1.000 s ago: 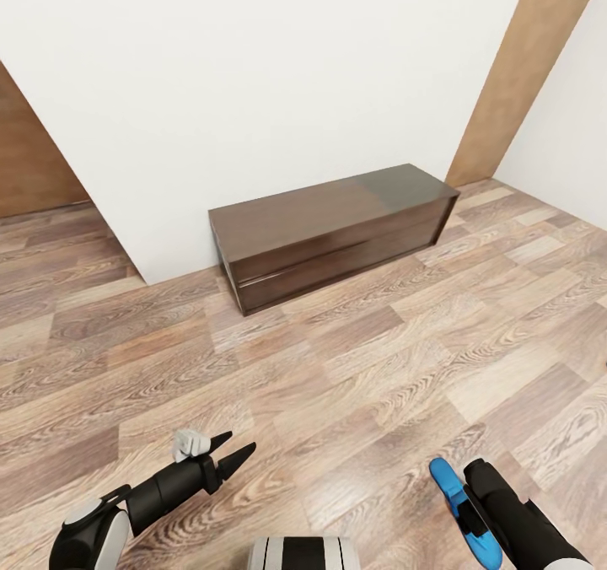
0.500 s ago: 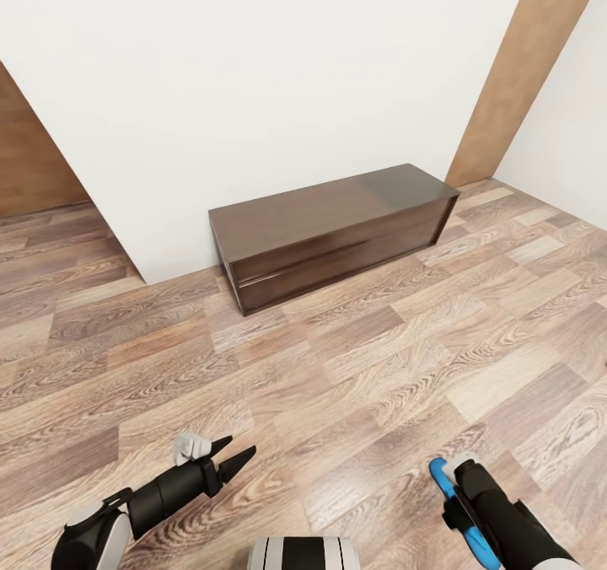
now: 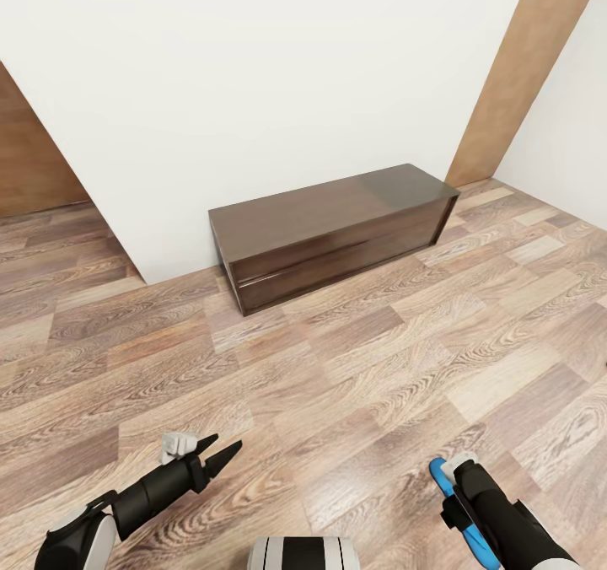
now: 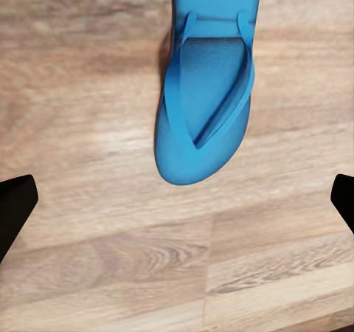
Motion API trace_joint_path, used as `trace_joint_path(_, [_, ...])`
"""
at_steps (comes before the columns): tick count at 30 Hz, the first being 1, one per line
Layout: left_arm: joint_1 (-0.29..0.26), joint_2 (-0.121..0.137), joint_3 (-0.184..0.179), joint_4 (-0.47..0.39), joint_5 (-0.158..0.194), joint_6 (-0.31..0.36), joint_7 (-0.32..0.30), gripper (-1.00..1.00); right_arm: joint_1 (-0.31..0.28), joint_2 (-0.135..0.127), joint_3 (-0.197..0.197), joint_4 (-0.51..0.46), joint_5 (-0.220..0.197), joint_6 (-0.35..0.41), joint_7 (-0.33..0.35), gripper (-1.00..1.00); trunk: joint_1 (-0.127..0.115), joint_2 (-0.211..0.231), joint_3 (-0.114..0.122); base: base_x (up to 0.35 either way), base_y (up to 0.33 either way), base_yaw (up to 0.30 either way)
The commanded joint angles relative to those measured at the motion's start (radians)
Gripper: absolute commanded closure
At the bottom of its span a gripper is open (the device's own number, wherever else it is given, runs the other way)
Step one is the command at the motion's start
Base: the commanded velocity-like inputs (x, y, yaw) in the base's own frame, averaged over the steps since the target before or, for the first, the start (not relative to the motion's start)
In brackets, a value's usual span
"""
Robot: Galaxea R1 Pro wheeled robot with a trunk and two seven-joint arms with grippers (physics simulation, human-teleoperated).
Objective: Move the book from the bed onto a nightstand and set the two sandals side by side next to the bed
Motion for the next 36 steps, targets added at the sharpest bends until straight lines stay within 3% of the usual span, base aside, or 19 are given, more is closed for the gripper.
trace_joint_path(1, [-0.001,-0.001,0.002,0.0,0.004,0.008,-0.002,-1.0,0.0,-0.001,0.004,-0.001,0.011,0.004,0.008,-1.0,0.0,0.0,-0.001,0.0,0.0,0.0])
trace_joint_path(11, [-0.001,-0.001,0.002,0.001,0.006,0.007,-0.002,-1.0,-0.001,-0.004,-0.003,0.002,0.0,-0.006,0.035,-1.0,0.0,0.0,-0.001,0.0,0.0,0.0])
trace_joint_path(14, [-0.001,-0.001,0.002,0.002,0.007,0.006,-0.003,-1.0,-0.001,-0.01,-0.007,0.002,-0.05,-0.009,0.193,-1.0,0.0,0.0,-0.001,0.0,0.0,0.0])
trace_joint_path(19, [-0.001,-0.001,0.003,0.036,0.006,0.006,-0.005,-1.0,-0.002,-0.015,-0.008,0.001,-0.074,-0.023,0.379,-1.0,0.0,0.0,-0.001,0.0,0.0,0.0])
trace_joint_path(29, [-0.001,-0.001,0.002,0.063,0.006,0.004,-0.006,-1.0,-0.002,-0.024,-0.01,-0.004,-0.08,-0.08,0.419,-1.0,0.0,0.0,-0.001,0.0,0.0,0.0])
trace_joint_path(32, [-0.001,-0.001,0.002,0.064,0.006,0.004,-0.006,-1.0,-0.002,-0.054,-0.012,-0.006,-0.08,-0.082,0.418,-1.0,0.0,0.0,-0.001,0.0,0.0,0.0])
trace_joint_path(34, [0.0,-0.001,0.002,0.065,0.006,0.004,-0.006,-1.0,-0.002,-0.099,-0.017,-0.007,-0.081,-0.083,0.417,-1.0,0.0,0.0,-0.001,0.0,0.0,0.0])
trace_joint_path(36, [0.0,-0.001,0.002,0.065,0.006,0.004,-0.007,-1.0,-0.002,-0.122,-0.021,-0.007,-0.081,-0.083,0.417,-1.0,0.0,0.0,-0.001,0.0,0.0,0.0])
